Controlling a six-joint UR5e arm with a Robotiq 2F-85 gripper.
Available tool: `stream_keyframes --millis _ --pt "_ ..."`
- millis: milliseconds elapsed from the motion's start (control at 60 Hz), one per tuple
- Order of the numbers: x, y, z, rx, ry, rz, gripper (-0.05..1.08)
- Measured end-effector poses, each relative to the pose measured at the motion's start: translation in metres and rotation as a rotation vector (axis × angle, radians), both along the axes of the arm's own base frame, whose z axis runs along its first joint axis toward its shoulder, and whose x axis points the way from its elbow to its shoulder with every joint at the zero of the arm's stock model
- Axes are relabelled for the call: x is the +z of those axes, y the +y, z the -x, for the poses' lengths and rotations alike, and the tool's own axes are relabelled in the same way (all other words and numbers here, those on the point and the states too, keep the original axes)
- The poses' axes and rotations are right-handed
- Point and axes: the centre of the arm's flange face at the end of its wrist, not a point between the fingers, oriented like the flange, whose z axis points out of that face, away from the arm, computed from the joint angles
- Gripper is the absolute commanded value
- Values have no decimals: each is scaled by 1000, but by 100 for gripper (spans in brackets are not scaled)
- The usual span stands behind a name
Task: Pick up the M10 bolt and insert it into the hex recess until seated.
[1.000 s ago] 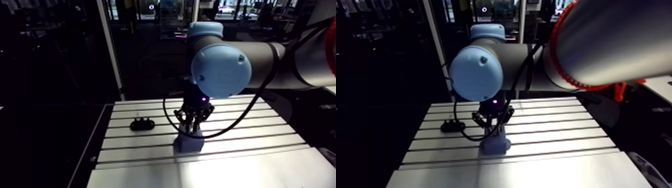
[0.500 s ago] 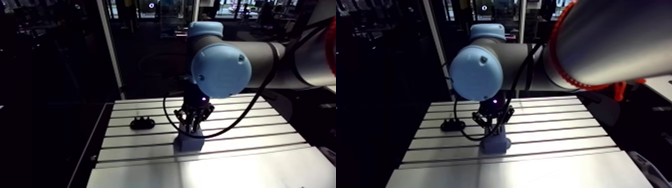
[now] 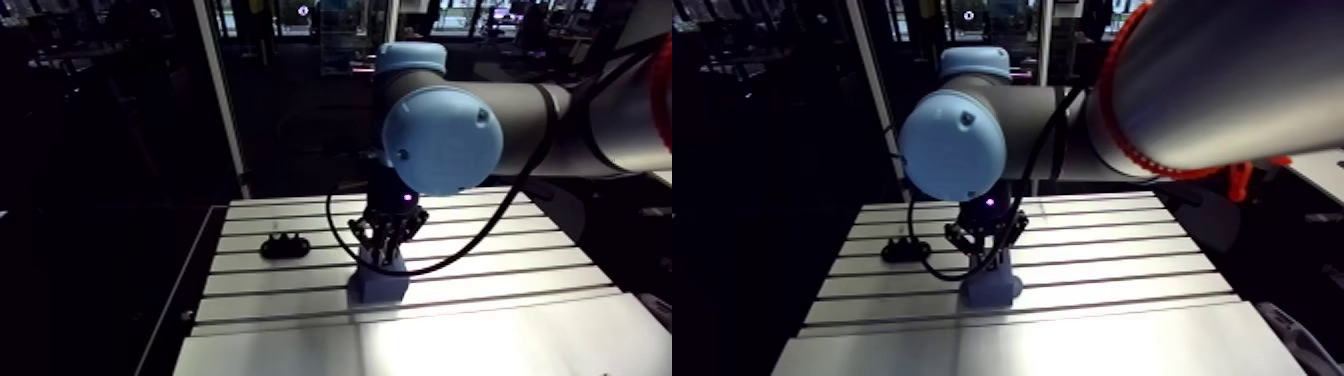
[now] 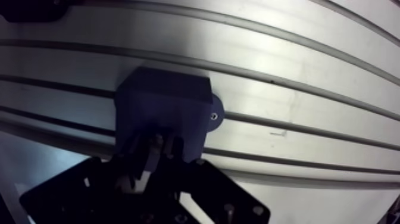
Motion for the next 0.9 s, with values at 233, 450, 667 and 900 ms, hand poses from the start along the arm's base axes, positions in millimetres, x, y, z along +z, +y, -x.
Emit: stream_keyframes --millis 233,450,667,900 --pt "0 0 0 17 -2 0 72" --pt "2 0 0 43 -2 0 72" --pt "3 1 1 73 -1 2 72" --pt "3 1 1 109 -3 5 72"
